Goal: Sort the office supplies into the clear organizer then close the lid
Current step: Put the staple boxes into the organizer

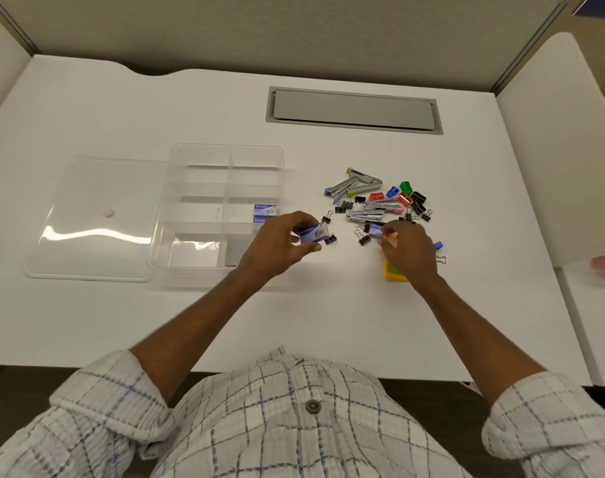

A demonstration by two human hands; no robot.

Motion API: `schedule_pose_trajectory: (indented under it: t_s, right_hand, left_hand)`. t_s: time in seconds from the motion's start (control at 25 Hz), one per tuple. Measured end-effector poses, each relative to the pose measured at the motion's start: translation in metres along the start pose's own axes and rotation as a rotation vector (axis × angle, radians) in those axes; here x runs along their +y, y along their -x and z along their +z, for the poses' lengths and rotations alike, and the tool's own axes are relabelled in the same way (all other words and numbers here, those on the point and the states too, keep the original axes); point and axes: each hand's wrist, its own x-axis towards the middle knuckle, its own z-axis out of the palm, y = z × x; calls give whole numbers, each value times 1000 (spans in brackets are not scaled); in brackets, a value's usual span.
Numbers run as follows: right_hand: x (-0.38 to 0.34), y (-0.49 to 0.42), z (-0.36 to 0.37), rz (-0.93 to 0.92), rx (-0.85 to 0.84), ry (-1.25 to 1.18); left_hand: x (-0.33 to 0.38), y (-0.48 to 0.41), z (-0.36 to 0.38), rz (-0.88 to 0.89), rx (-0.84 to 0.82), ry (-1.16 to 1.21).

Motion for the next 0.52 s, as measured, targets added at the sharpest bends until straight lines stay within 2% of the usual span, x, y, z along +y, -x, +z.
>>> schedule_pose_trajectory:
  t_s: [0.12, 0.32, 0.4, 0.52]
  right_hand:
    - [7, -11, 3, -100, -2, 241]
    - [2, -21, 3, -163, -13, 300]
    - [1, -22, 4, -168, -18, 308]
    - [1, -22, 4, -159, -17, 298]
  left_hand:
    - [-4, 4, -2, -45, 35, 0]
    - [-13, 7, -17, -81, 177, 1]
    - [-24, 5, -33, -121, 238, -68]
    - [-41, -5, -61, -230, 267, -306]
